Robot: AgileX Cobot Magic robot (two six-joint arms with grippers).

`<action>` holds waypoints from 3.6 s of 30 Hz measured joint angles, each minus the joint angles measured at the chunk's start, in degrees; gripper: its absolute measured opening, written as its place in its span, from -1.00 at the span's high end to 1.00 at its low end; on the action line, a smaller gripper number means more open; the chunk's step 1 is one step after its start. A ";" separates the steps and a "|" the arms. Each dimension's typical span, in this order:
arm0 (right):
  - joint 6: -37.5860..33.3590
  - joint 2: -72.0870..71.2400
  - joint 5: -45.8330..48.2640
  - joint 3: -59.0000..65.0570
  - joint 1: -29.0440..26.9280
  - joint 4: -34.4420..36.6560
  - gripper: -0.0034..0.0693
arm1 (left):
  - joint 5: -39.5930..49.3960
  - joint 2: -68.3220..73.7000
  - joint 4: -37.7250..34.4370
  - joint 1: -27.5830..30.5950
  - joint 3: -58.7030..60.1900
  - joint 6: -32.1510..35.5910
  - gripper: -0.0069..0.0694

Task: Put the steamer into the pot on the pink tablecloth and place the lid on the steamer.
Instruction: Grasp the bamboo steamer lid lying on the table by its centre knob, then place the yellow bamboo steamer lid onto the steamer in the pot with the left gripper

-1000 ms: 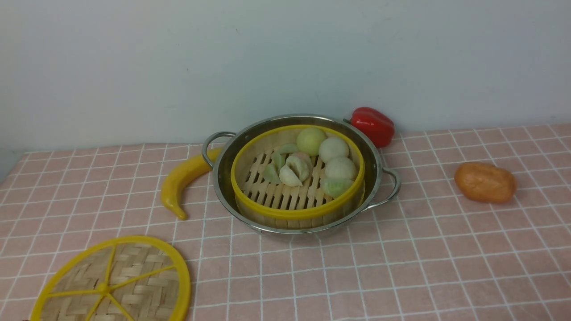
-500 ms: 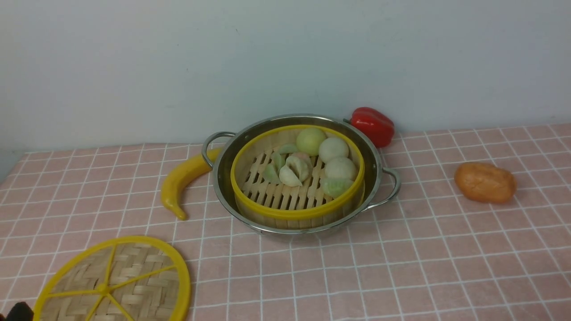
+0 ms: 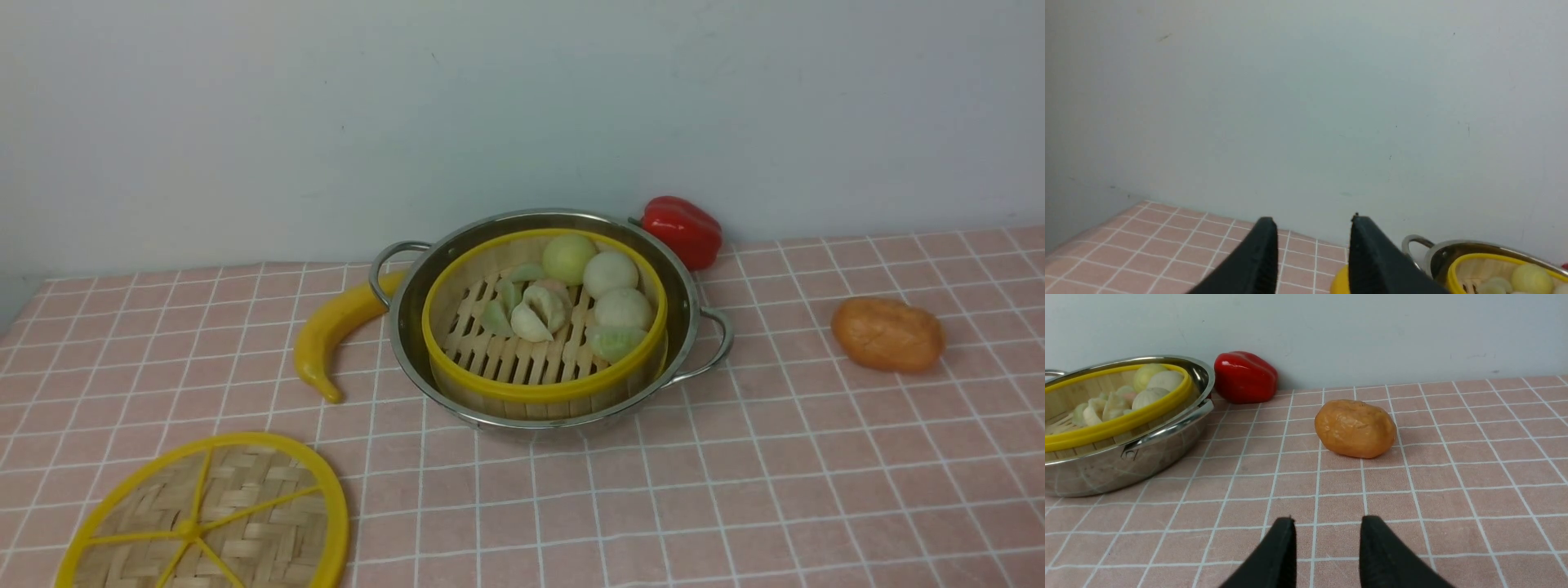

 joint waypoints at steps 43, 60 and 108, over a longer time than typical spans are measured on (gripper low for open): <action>0.00 0.00 -0.15 0.00 0.00 0.00 0.25 | 62.53 89.95 10.68 0.00 -57.83 6.82 0.18; 0.00 0.00 -0.15 0.00 0.00 0.00 0.25 | 56.68 99.35 10.62 0.00 -57.83 9.70 0.18; 0.00 0.00 -0.15 0.00 0.00 0.00 0.25 | 71.87 119.94 21.21 -34.34 -117.32 38.73 0.51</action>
